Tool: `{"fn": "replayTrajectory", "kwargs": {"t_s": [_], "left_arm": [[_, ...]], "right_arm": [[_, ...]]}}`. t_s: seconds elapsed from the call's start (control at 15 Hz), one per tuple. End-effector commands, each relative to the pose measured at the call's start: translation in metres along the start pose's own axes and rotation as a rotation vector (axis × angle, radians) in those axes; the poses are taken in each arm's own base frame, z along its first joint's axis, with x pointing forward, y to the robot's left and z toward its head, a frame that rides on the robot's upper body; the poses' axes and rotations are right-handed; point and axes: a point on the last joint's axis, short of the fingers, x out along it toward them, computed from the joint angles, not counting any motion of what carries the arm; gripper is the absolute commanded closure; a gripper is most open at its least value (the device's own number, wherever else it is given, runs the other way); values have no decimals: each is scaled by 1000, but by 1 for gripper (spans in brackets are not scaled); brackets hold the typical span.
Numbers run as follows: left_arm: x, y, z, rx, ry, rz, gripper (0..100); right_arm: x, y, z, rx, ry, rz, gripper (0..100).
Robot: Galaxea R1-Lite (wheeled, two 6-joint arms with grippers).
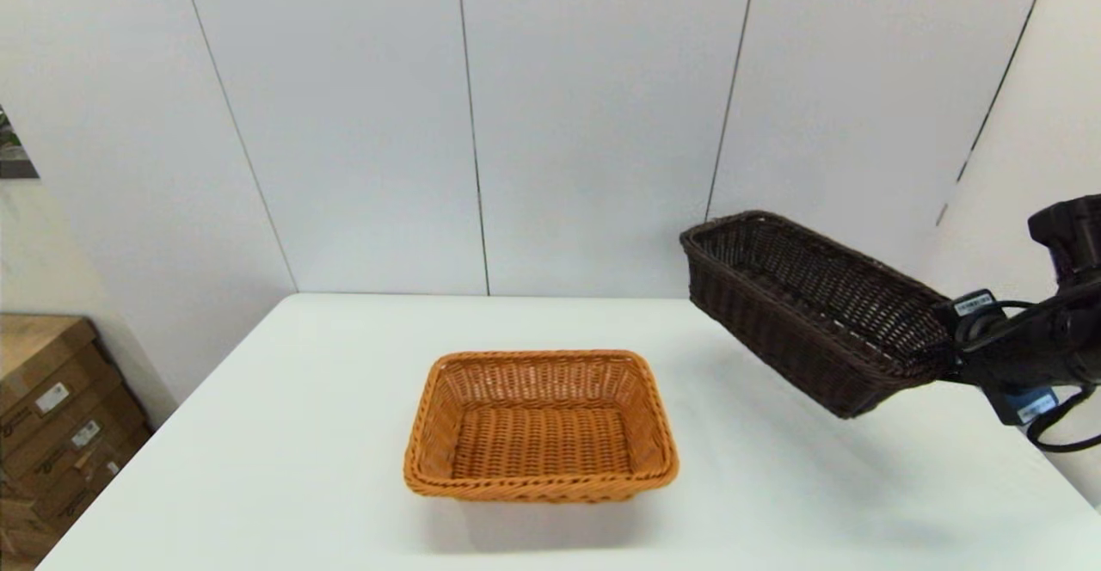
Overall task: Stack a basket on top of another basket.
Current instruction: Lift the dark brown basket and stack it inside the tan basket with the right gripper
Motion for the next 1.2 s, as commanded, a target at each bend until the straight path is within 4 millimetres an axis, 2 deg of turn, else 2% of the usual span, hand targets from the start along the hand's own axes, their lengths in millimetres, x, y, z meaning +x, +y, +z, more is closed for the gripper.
{"fn": "replayTrajectory", "kwargs": {"t_s": [0.07, 0.4, 0.67, 1.0, 1.2], "left_arm": [[0, 0, 0, 0, 1, 1, 0], [0, 0, 0, -1, 0, 2, 0], [0, 0, 0, -1, 0, 2, 0], [0, 0, 0, 0, 0, 2, 0], [0, 0, 0, 0, 0, 2, 0]], "right_arm": [[-22, 13, -35, -146, 90, 58, 100], [-38, 28, -85, -369, 216, 141, 100], [-46, 38, -115, -471, 306, 165, 100], [-35, 42, -142, -592, 418, 173, 100], [-24, 51, -148, -630, 444, 173, 100]]}}
